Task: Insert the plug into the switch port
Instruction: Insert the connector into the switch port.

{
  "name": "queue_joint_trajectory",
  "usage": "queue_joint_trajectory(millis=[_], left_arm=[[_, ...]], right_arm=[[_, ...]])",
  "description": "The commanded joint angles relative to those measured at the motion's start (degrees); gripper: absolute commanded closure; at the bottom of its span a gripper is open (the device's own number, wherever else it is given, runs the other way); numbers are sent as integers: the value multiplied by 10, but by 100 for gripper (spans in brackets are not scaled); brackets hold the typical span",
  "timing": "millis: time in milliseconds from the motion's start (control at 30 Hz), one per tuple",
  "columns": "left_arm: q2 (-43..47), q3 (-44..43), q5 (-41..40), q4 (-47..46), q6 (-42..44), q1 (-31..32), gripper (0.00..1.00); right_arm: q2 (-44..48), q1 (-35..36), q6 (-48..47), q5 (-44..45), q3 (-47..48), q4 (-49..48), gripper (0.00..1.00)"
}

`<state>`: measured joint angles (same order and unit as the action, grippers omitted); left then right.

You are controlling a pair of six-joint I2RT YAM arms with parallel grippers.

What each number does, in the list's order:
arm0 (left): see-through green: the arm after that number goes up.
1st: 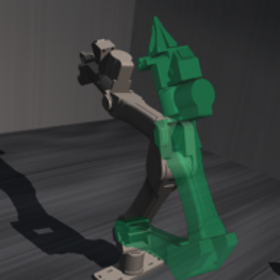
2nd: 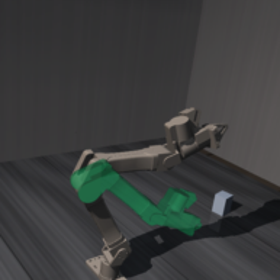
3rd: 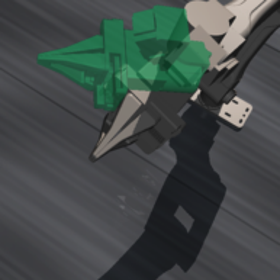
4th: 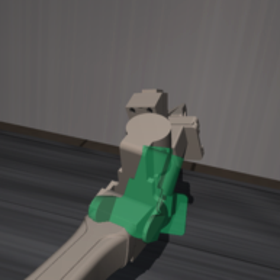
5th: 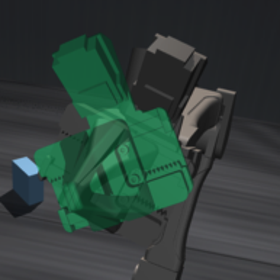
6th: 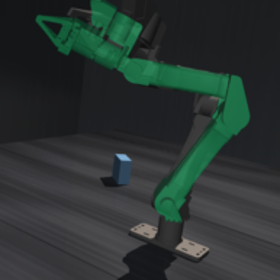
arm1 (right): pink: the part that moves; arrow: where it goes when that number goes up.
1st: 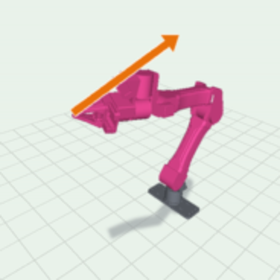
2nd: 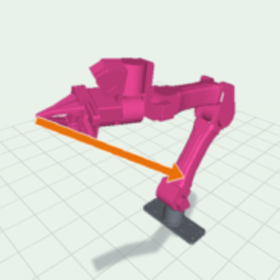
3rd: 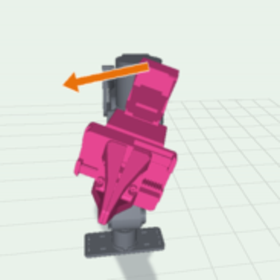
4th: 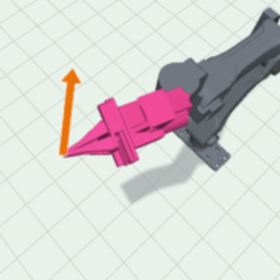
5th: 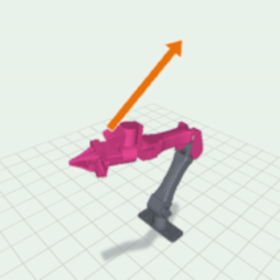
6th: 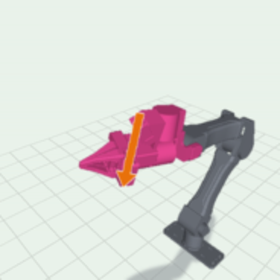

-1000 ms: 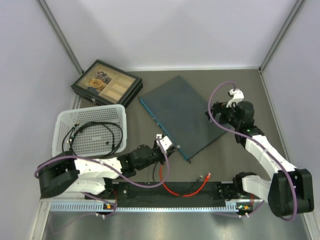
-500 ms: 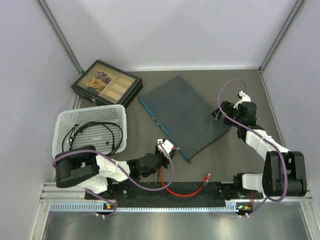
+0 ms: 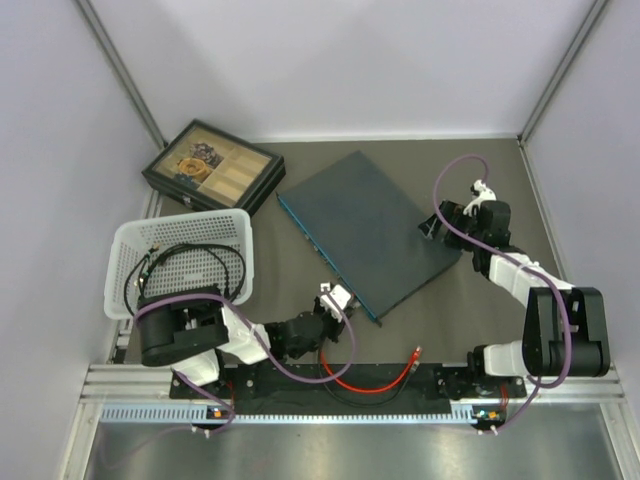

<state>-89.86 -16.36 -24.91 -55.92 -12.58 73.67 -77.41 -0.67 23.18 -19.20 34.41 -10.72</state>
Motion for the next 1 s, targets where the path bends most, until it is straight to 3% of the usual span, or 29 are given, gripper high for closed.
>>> queue_joint_trajectory(millis=[0,567,967], left_arm=[[-16,-1,0,-47,-16,4,100],[-48,-24,-35,-103,31,5,100],[-71,-37,-16,-119,16,5,100]], right_arm=[[-13,-6,-2,-21,19,6,1],[-11,-6,-6,-29,19,8,1],[-13,-6,-7,-35,20,7,1]])
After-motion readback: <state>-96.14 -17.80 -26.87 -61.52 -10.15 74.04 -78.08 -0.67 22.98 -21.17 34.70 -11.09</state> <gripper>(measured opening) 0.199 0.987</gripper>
